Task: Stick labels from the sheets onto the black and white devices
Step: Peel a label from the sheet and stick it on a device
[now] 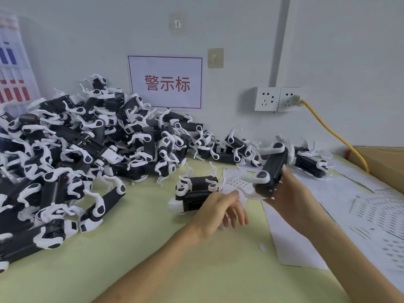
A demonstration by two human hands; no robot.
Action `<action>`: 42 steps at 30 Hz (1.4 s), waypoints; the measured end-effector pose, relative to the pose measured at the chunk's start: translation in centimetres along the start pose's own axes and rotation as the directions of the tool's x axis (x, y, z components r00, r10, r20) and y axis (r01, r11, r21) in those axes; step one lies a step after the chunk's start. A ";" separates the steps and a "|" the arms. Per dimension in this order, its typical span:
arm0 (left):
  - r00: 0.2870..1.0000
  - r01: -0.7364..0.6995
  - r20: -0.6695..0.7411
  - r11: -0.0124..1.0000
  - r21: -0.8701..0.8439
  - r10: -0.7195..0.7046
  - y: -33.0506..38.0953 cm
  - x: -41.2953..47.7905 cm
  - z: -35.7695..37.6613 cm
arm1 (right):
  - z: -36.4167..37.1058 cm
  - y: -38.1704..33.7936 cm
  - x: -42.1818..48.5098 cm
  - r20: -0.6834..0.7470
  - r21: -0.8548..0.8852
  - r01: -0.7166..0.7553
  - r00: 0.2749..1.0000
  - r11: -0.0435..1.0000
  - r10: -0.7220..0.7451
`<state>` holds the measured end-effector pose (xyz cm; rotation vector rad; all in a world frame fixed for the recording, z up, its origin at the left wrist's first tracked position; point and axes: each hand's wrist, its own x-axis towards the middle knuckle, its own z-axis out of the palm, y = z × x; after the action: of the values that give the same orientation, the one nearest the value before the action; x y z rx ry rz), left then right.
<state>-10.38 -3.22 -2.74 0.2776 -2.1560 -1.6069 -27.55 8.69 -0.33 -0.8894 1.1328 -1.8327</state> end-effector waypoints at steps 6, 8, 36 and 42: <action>1.000 0.025 0.002 0.998 0.064 -0.025 -0.8 0.0 0.5 | -1.4 -1.0 0.6 -0.362 0.156 -0.014 0.930 0.988 0.071; 0.999 0.025 -0.033 0.998 0.064 -0.023 -0.7 0.0 0.3 | -1.6 -0.9 0.9 -0.389 0.151 -0.061 0.914 0.987 0.116; 0.995 0.064 -0.070 0.996 -0.069 -0.069 0.0 0.3 -0.1 | 0.3 0.5 -0.4 0.176 -0.444 0.016 0.982 0.896 0.070; 0.999 0.002 -0.039 0.995 0.095 0.002 -0.2 0.1 0.3 | 0.8 0.9 -0.6 0.138 -0.505 -0.009 0.986 0.863 0.091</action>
<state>-10.59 -3.09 -2.93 0.3350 -2.2062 -1.4889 -26.37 8.72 -0.93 -1.2616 1.5492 -1.4069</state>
